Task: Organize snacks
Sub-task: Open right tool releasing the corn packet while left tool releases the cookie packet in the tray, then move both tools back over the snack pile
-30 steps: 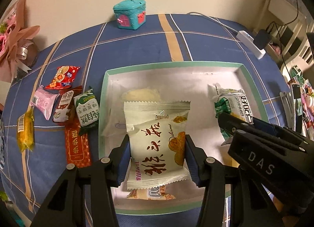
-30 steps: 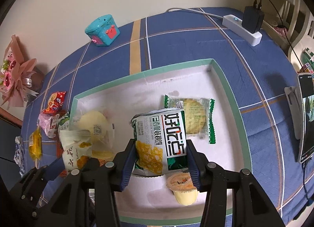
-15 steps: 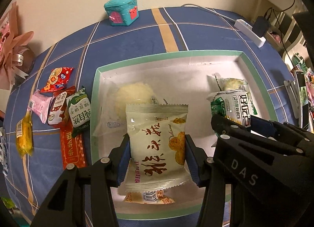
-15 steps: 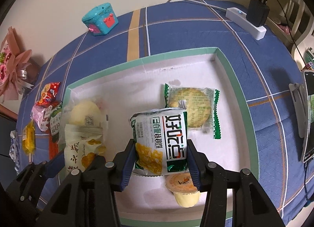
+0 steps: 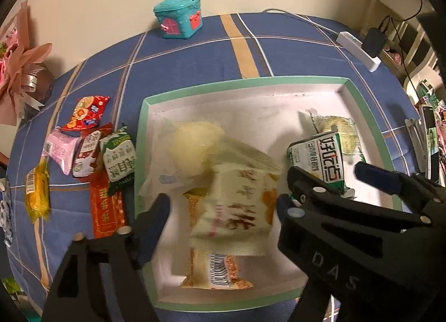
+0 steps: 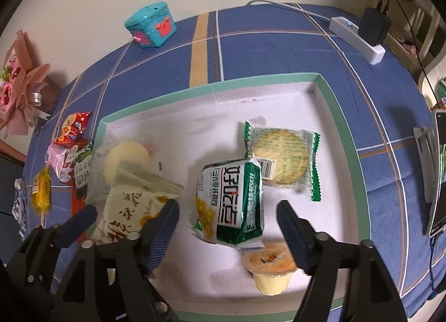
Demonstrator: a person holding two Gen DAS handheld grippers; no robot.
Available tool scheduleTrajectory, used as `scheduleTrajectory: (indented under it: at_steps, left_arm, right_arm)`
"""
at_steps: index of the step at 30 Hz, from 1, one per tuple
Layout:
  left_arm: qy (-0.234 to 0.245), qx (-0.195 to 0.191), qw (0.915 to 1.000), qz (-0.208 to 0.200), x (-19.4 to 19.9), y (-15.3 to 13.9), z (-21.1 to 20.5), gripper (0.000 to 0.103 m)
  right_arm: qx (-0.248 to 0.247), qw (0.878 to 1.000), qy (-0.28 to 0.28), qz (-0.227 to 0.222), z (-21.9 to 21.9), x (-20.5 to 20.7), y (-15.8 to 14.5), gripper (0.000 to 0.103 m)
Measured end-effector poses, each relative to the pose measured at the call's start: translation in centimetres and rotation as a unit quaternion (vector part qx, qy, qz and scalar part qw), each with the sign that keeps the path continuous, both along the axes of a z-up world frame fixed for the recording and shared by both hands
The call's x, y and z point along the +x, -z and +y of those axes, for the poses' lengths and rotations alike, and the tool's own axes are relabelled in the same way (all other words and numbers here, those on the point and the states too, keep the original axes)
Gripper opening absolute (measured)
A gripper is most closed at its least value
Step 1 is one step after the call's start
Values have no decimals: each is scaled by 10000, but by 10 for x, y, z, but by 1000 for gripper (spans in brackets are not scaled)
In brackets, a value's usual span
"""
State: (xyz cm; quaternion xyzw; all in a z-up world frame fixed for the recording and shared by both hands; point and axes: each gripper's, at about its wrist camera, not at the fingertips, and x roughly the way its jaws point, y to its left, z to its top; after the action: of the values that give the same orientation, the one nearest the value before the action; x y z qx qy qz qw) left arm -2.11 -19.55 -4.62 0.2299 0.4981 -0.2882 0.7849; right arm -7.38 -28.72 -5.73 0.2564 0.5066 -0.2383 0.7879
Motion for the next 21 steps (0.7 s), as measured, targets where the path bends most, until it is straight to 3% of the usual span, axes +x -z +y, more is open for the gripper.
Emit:
scheduleTrajectory:
  at_steps: [2, 6, 11, 13, 21]
  left_arm:
    - [-47, -20, 10000, -16, 2, -2, 2, 87]
    - [-174, -56, 9998, -14, 7, -6, 6, 95]
    - [-516, 47, 9987, -5, 18, -7, 17, 96]
    - [-711, 105, 9974, 31, 24, -6, 23, 101]
    - [-1235, 4, 9923, 126, 41, -10, 46, 102]
  right_arm:
    - [-124, 9999, -20, 2, 2, 0, -3, 85]
    - [-223, 9997, -8, -92, 4, -1, -7, 103]
    - [-281, 9995, 11, -146, 2, 0, -8, 103]
    - [-319, 9993, 65, -180, 1, -1, -9, 103]
    - [-260, 9987, 252, -359, -3, -9, -15, 103]
